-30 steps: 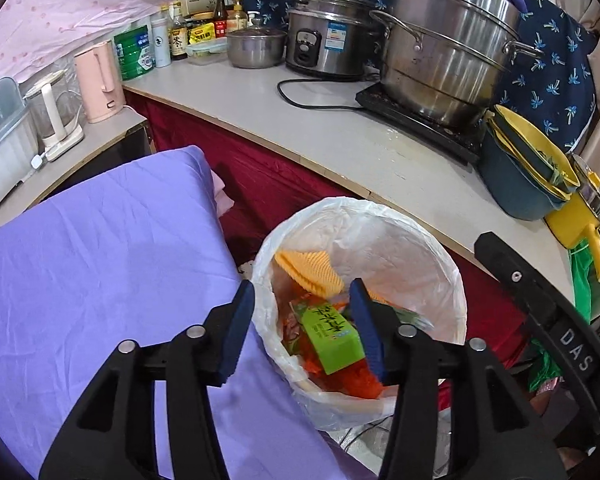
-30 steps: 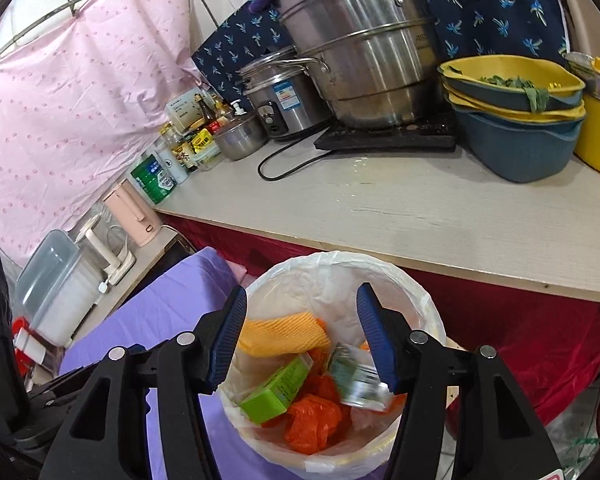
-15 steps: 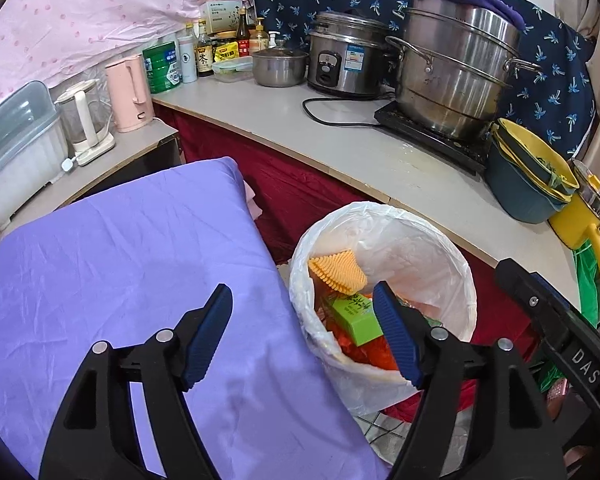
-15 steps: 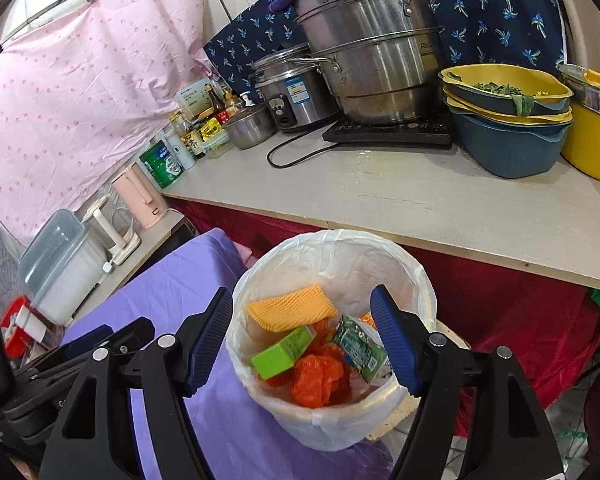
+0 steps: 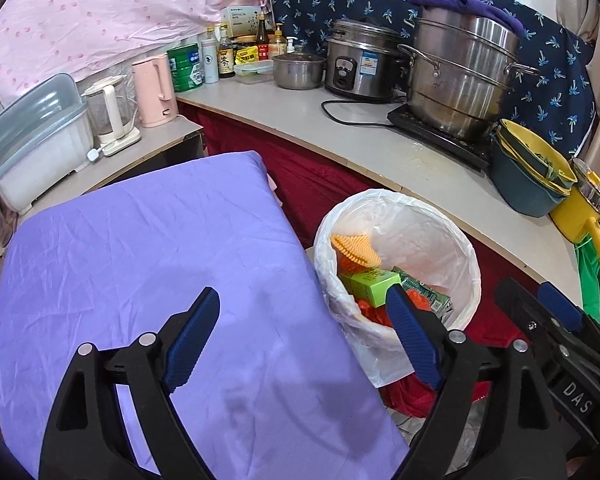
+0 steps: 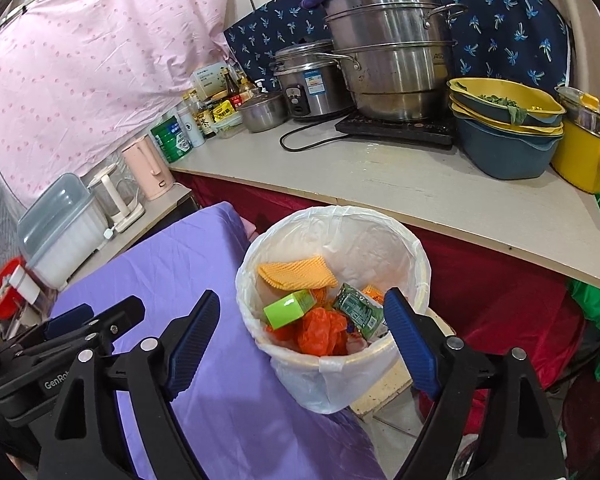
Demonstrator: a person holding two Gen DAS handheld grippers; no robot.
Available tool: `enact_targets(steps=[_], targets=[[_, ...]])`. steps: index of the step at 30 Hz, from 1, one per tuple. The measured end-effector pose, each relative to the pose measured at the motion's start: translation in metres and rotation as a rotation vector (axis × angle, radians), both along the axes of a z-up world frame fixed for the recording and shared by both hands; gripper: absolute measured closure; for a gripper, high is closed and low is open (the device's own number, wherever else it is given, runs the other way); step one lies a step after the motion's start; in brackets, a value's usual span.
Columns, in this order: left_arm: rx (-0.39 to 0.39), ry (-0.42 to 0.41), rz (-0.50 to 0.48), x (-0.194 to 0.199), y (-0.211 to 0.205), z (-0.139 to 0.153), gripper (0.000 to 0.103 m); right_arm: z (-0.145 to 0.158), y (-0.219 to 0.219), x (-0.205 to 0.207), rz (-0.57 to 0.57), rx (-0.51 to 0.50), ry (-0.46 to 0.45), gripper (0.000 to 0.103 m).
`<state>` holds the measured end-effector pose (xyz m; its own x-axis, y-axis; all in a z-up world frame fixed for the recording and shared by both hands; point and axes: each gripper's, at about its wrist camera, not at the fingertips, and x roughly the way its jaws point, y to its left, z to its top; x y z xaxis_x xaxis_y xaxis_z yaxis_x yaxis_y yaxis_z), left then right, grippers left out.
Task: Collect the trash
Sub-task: 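Withdraw both tools from the bin back over the table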
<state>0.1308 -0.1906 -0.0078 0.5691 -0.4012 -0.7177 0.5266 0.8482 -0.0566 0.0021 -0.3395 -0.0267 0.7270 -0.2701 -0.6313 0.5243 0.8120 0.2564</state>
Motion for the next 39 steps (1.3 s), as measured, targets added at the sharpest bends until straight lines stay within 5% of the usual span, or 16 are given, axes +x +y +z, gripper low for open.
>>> enact_targets(steps=[39], targets=[[0.122, -0.016, 0.045, -0.05, 0.044, -0.022, 0.014, -0.009, 0.038, -0.039, 0.014, -0.021, 0.148, 0.013]])
